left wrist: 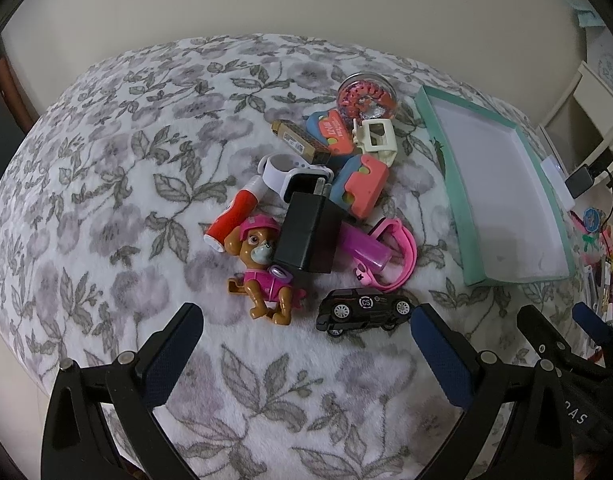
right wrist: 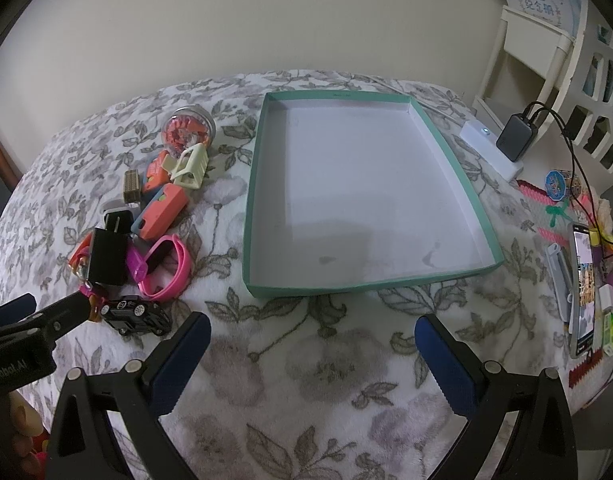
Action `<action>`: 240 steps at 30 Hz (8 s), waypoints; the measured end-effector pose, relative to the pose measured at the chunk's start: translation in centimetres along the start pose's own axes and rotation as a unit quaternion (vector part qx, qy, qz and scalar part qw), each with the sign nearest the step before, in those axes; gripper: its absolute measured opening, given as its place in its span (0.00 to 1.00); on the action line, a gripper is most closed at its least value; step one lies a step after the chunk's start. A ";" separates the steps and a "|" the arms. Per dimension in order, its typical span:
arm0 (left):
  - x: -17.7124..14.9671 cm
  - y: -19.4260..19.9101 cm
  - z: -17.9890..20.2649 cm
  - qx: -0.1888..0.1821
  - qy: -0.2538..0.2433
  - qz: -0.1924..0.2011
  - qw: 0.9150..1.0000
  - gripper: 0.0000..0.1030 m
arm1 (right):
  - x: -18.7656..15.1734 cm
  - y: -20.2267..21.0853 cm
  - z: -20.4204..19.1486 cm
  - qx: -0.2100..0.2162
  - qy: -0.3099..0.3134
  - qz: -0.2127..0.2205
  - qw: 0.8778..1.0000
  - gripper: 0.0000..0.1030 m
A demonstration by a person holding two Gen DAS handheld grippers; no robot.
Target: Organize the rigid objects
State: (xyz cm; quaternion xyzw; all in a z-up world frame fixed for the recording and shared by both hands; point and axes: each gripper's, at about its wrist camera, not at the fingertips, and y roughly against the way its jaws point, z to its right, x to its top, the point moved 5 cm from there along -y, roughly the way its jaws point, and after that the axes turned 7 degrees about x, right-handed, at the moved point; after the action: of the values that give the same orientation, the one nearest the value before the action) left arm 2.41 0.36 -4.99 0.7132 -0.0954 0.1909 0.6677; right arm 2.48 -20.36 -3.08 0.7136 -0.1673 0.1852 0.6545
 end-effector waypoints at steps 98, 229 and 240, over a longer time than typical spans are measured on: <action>0.5 -8.3 -1.6 -0.003 0.028 -0.100 0.995 0.59 | -1.1 -7.7 -8.8 0.140 0.017 -0.166 0.976 0.75; 17.2 -4.8 14.2 -0.091 -0.008 0.115 0.989 0.88 | 17.5 -8.2 13.7 -0.008 -0.122 0.030 0.992 1.00; 18.3 -4.0 12.1 -0.093 0.027 0.163 0.982 1.00 | 17.7 -8.5 11.9 0.000 -0.088 0.038 0.995 1.00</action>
State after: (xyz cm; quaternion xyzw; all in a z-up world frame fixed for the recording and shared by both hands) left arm 22.31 -9.08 -1.76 0.6173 -0.2099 0.3067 0.6934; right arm 22.58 -31.39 -2.81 0.7204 -0.2512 0.1458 0.6298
